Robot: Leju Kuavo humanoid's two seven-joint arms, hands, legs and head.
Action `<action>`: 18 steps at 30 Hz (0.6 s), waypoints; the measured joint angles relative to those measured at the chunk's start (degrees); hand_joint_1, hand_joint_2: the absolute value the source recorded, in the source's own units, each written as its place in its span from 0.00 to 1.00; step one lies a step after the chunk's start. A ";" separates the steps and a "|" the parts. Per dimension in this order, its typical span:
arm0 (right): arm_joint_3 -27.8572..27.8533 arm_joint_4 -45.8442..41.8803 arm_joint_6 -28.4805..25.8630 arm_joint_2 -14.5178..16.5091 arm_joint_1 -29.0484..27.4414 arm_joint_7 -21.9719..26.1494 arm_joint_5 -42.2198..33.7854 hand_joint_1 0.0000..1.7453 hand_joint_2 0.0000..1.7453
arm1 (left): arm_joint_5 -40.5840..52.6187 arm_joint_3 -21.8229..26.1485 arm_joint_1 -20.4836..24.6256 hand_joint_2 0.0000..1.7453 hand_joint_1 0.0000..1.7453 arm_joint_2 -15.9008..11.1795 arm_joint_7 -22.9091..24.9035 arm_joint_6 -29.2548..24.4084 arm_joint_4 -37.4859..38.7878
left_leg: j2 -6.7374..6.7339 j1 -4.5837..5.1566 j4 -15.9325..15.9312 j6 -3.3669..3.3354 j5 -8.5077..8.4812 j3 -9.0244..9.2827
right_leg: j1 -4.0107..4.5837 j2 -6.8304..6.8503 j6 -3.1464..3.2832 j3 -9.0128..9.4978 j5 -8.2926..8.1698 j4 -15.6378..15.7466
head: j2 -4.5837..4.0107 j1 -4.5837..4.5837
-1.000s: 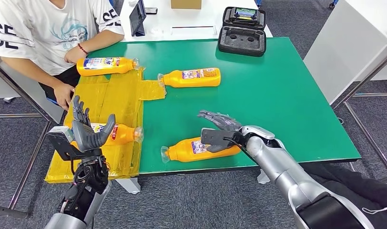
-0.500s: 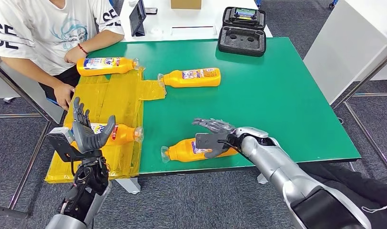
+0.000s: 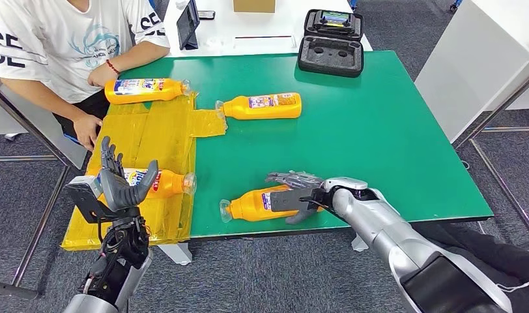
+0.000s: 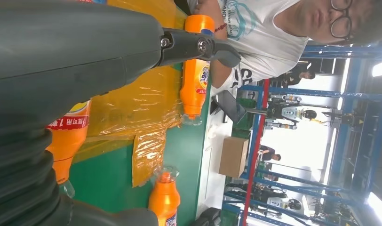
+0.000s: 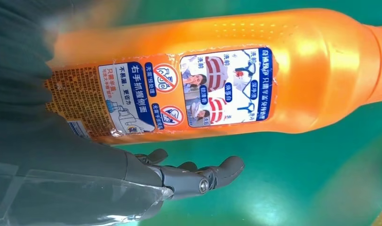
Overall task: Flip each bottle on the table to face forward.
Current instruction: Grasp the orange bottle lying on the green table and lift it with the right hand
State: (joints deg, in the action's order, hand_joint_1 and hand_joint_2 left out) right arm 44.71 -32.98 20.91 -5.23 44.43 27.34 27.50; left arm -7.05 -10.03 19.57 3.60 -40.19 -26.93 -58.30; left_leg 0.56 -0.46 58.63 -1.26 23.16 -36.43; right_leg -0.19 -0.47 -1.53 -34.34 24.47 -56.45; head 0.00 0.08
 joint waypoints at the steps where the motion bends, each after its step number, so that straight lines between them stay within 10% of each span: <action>1: 0.15 0.07 0.01 -0.03 0.07 0.00 0.01 0.00 1.00 | 0.00 0.01 -0.01 1.00 0.00 -0.01 0.00 -0.01 0.01 | 0.00 0.00 0.00 0.00 0.00 0.00 | 0.00 0.00 0.00 0.00 0.00 0.00 | 0.00 0.00; 18: 2.89 1.27 -0.62 -0.59 1.46 -2.77 0.38 0.00 1.00 | -1.49 0.01 -0.53 1.00 0.00 0.01 0.00 0.49 1.27 | 0.00 0.00 0.00 0.00 0.00 0.00 | -0.01 0.00 0.00 0.00 0.00 0.00 | 0.00 0.01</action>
State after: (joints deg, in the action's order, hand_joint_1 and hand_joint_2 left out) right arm 47.60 -31.70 20.29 -5.82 45.89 24.56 27.88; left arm -8.54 -10.02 19.03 3.61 -40.19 -26.44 -57.02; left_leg 0.56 -0.46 58.63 -1.26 23.16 -36.43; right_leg -0.20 -0.47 -1.53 -34.34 24.47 -56.45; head 0.00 0.08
